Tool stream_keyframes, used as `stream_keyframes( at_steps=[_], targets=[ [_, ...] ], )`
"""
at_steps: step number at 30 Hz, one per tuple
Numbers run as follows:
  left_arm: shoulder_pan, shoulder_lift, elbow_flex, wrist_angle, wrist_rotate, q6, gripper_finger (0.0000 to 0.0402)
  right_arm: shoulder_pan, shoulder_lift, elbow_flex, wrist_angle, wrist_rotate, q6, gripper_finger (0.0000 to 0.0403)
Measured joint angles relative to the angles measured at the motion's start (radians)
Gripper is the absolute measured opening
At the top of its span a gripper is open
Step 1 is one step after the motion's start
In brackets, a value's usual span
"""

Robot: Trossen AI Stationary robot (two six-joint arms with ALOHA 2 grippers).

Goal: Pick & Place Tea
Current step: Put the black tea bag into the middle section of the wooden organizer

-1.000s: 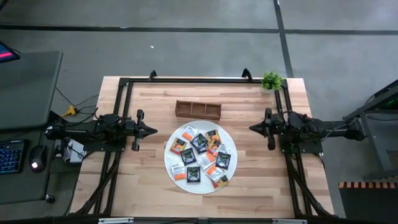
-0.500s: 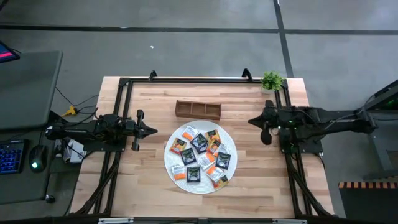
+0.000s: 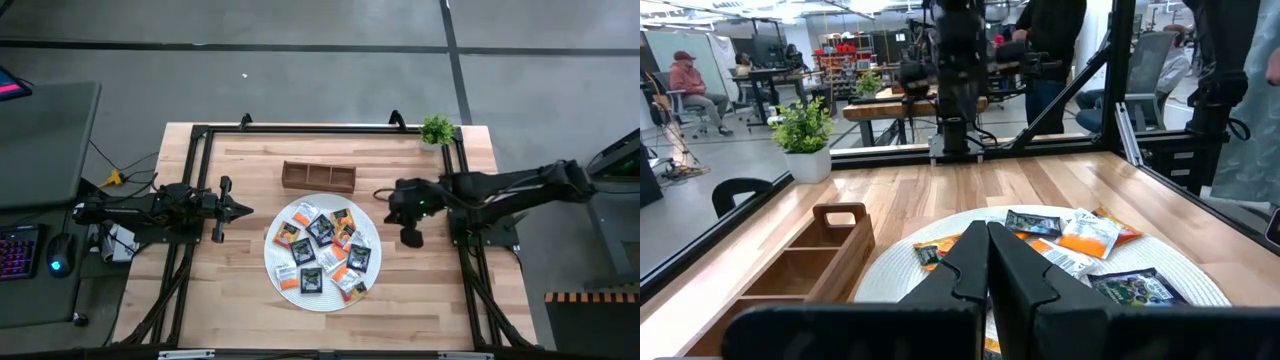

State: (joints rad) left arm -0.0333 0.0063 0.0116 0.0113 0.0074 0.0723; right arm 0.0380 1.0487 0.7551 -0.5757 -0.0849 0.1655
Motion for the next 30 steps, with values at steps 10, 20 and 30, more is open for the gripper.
stream_keyframes(
  at_steps=[10,20,30],
  targets=[
    [0.0,0.0,0.0,0.0,0.0,0.0,0.0,0.06,0.151,0.0,0.07,0.048,-0.008,0.0018],
    [0.0,0.0,0.0,0.0,0.0,0.0,0.0,0.168,0.337,0.0,0.218,0.061,0.204,0.0194],
    [0.0,0.0,0.0,0.0,0.0,0.0,0.0,0.194,0.464,0.0,0.268,0.099,0.31,0.0315]
  ],
)
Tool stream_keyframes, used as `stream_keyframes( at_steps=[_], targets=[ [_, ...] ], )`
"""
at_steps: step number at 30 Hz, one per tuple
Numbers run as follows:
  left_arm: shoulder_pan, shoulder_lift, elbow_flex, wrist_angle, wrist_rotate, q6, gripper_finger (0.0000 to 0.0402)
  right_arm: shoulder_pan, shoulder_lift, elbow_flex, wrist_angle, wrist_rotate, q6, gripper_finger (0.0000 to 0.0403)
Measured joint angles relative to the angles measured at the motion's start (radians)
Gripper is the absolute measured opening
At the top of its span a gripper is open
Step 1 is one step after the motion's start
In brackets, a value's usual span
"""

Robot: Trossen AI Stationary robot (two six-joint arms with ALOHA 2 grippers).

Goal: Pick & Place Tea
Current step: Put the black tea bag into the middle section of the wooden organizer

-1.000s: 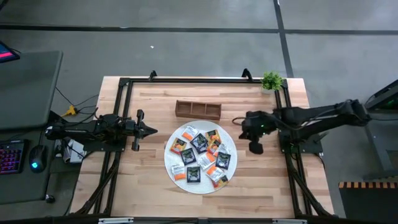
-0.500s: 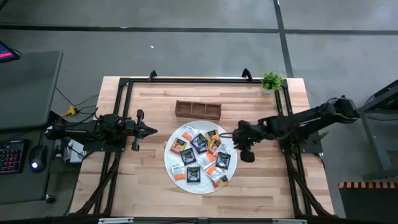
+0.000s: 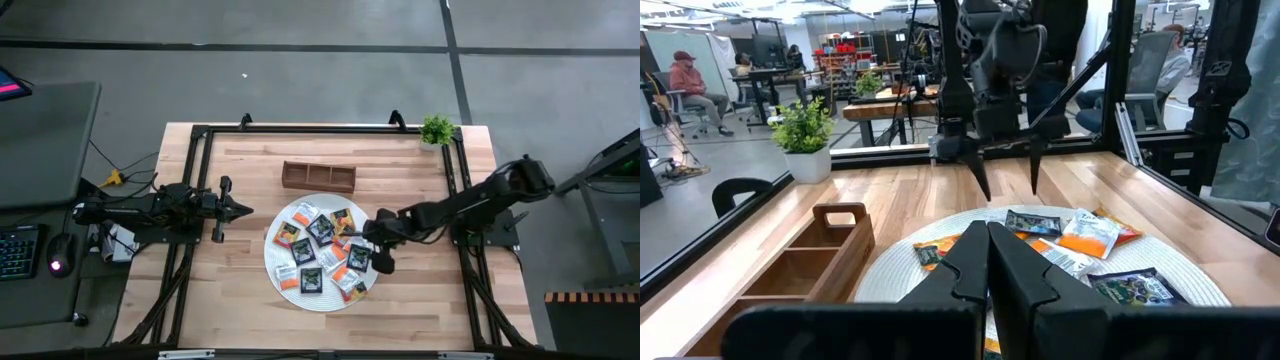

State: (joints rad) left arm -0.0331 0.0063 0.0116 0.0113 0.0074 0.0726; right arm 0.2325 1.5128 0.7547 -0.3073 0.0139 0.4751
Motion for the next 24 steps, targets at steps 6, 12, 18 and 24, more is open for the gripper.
stream_keyframes(
  at_steps=[6,12,18,24],
  targets=[
    [0.0,0.0,0.0,0.0,0.0,0.0,0.0,-0.01,0.028,0.0,0.009,-0.001,0.044,0.0318],
    [0.0,0.0,0.0,0.0,0.0,0.0,0.0,-0.01,0.059,0.0,0.017,-0.013,0.043,0.0319],
    [0.0,0.0,0.0,0.0,0.0,0.0,0.0,-0.01,0.061,0.0,0.042,-0.03,0.052,0.0319],
    [0.0,0.0,0.0,0.0,0.0,0.0,0.0,0.001,0.061,0.0,0.058,-0.058,0.097,0.0319]
  ],
)
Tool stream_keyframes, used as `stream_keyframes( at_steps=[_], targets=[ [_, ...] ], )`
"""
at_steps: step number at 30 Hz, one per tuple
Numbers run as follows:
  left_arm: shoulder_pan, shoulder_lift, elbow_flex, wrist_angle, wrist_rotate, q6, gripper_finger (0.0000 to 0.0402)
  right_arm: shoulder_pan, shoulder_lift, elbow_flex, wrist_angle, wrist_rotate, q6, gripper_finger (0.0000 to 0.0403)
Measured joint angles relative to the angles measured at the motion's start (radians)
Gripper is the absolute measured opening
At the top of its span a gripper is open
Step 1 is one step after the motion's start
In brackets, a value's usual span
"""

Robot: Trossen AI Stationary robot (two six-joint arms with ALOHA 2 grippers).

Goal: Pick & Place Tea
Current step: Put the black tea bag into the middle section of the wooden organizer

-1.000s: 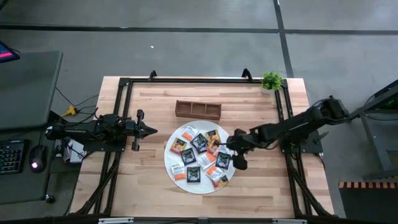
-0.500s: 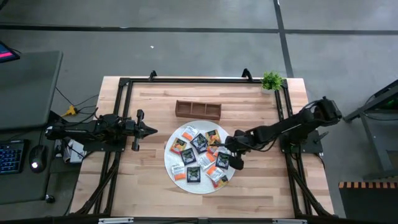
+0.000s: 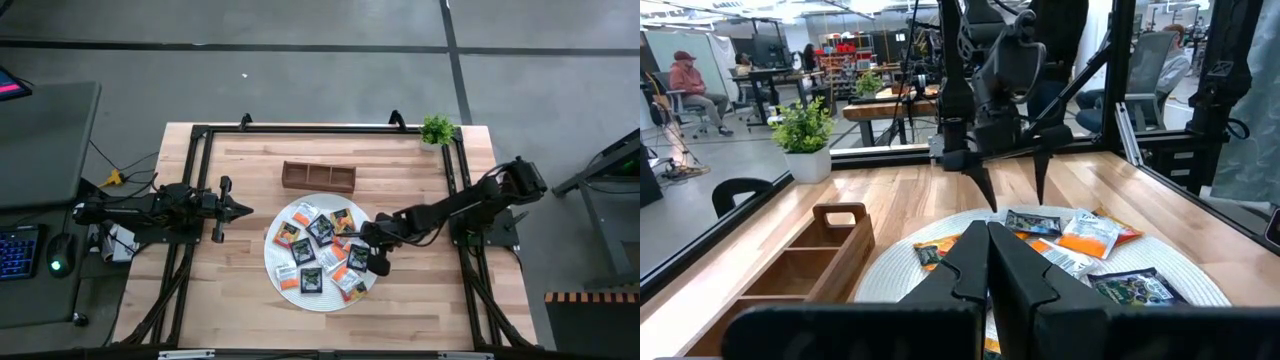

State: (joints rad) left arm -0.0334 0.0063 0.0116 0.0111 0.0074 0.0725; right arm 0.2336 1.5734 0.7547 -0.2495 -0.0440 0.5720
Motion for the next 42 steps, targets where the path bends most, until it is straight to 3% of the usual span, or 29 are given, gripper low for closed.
stream_keyframes(
  at_steps=[25,42],
  targets=[
    [0.0,0.0,0.0,0.0,0.0,0.0,0.0,0.004,0.073,0.002,0.059,0.018,0.03,0.0318],
    [0.0,0.0,0.0,0.0,0.0,0.0,0.0,0.042,0.077,0.034,0.045,-0.015,0.082,0.0288]
  ],
)
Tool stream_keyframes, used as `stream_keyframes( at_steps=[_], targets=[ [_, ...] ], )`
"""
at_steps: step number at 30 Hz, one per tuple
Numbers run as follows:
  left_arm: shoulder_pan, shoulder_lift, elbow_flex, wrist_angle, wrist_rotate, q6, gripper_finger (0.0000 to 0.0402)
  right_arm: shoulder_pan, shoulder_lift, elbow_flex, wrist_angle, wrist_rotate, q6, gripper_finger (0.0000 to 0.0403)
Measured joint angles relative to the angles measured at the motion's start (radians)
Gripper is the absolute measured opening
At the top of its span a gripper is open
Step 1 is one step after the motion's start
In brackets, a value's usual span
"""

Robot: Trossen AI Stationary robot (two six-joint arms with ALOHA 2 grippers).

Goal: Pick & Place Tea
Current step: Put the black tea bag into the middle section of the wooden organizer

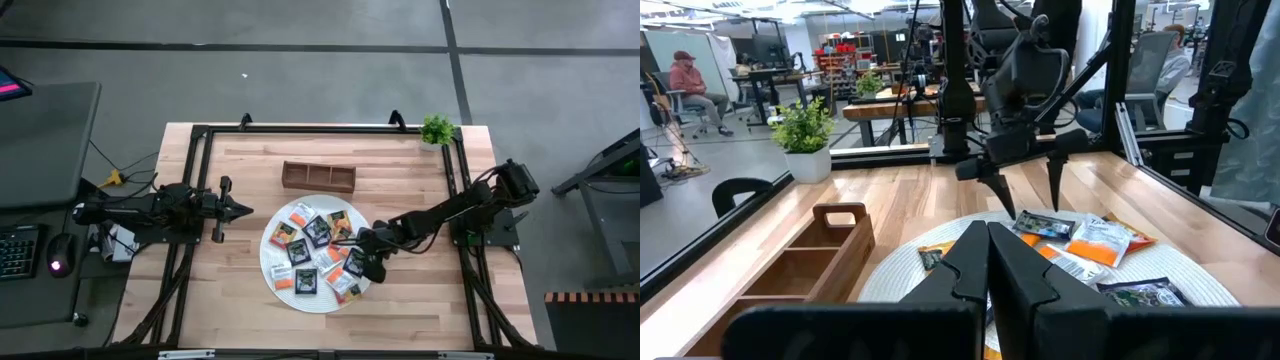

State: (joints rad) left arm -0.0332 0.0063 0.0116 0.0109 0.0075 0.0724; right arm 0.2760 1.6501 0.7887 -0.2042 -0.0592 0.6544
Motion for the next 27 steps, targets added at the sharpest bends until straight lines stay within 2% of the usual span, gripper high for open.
stream_keyframes(
  at_steps=[27],
  targets=[
    [0.0,0.0,0.0,0.0,0.0,0.0,0.0,-0.001,0.056,0.003,0.031,0.024,-0.008,0.0169]
  ],
)
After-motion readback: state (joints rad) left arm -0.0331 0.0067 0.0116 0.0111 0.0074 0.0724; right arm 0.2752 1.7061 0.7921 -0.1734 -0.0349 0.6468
